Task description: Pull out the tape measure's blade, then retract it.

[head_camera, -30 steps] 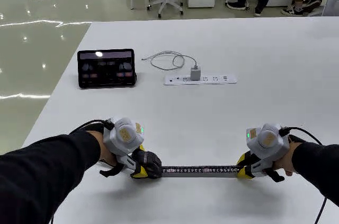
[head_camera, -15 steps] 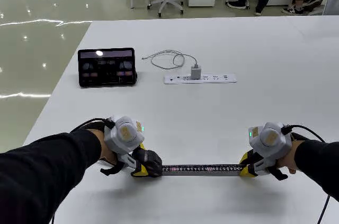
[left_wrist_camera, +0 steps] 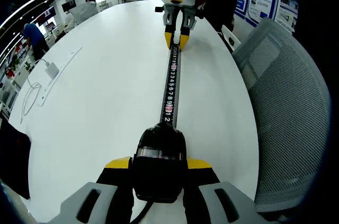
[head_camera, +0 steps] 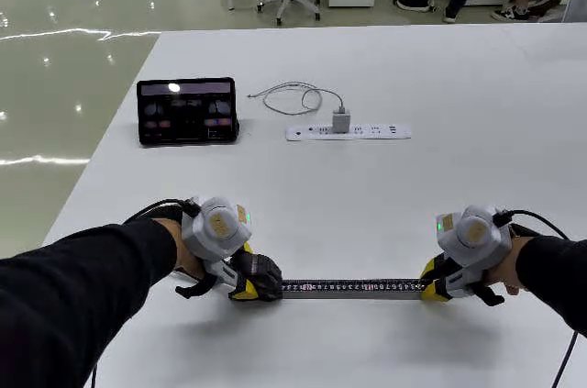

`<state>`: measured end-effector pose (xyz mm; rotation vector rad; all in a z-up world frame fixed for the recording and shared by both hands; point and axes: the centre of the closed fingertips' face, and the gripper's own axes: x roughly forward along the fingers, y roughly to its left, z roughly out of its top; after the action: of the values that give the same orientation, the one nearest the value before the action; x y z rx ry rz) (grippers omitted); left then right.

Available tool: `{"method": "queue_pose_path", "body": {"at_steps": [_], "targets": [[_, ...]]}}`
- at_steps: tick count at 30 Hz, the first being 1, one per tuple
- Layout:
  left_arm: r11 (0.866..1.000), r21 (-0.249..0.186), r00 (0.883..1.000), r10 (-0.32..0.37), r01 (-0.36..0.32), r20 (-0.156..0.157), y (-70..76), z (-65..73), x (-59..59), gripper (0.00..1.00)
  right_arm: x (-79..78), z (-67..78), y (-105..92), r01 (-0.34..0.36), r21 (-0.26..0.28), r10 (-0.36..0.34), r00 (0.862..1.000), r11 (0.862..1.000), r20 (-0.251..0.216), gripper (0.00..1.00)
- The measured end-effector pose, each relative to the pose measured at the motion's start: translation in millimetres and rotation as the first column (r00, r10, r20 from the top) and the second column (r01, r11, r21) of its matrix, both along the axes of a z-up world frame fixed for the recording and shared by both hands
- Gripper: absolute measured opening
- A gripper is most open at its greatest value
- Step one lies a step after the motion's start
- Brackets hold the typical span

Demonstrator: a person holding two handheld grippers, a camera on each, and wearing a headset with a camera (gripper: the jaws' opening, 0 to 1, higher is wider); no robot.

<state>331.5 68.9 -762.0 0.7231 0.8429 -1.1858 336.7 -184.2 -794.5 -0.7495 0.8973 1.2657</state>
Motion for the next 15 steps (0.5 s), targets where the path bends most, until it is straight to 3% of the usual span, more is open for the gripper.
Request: {"method": "queue_pose_path", "body": {"at_steps": [15], "targets": [[1.0,-0.01,1.0,0.013,-0.013,0.004,-1.8,-0.3,1.6,0.32,0.1,-0.2,0.4,0.019,-0.009,-0.019,1.0,1.0,-0.015,0.11]]}}
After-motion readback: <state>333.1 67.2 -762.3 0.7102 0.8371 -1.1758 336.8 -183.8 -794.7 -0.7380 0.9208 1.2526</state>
